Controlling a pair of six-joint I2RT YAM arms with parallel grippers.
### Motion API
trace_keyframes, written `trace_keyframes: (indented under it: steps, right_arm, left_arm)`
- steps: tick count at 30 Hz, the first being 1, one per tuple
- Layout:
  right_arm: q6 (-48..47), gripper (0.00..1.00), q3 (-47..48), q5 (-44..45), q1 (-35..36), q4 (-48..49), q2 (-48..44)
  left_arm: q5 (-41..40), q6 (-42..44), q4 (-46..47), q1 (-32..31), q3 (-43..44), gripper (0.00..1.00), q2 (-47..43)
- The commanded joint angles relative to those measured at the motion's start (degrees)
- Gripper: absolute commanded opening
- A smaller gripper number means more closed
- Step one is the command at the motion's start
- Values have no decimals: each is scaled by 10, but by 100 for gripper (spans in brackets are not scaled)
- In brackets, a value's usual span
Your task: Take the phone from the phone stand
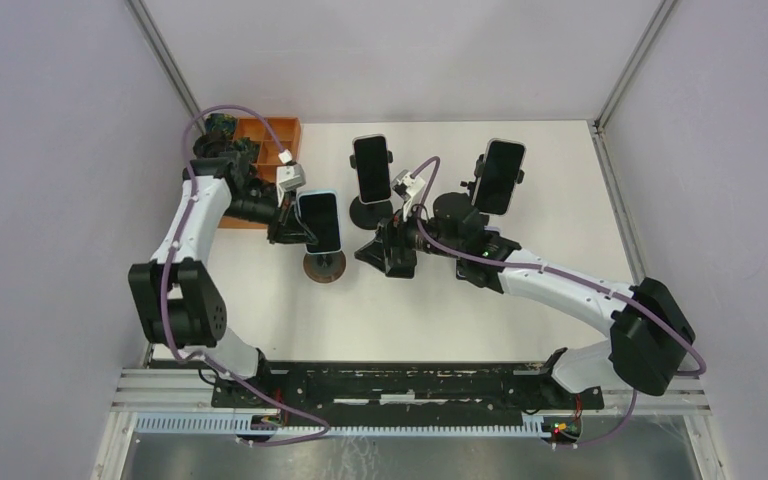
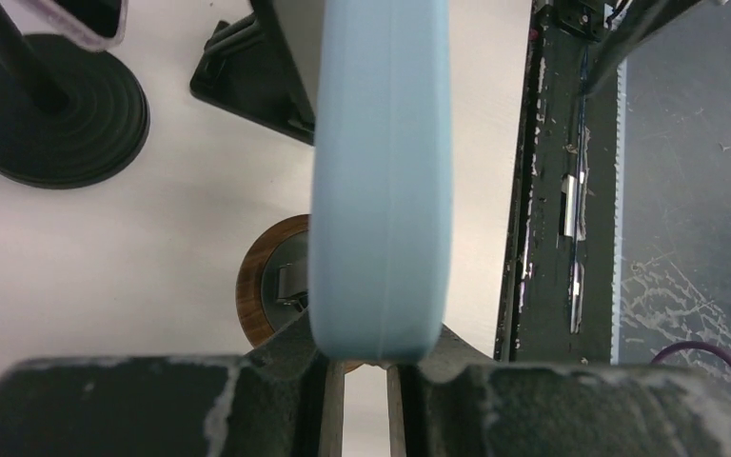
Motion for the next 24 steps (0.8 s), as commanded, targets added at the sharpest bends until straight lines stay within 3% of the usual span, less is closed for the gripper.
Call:
trace_keyframes:
  steps: [1, 8, 13, 24]
  right_arm:
    - [39, 86, 18, -57, 2, 105, 19]
    - [71, 80, 15, -91, 11, 179, 47]
    - [85, 67, -2, -107, 19, 224, 49]
    - [122, 5, -45, -133, 25, 303, 22]
  left_arm:
    - [42, 2, -46, -14, 19, 2, -78]
    - [42, -59, -45, -79, 5, 2, -131]
    - [43, -102, -45, -107, 21, 2, -158]
    - [36, -140, -45, -123, 33, 2, -176]
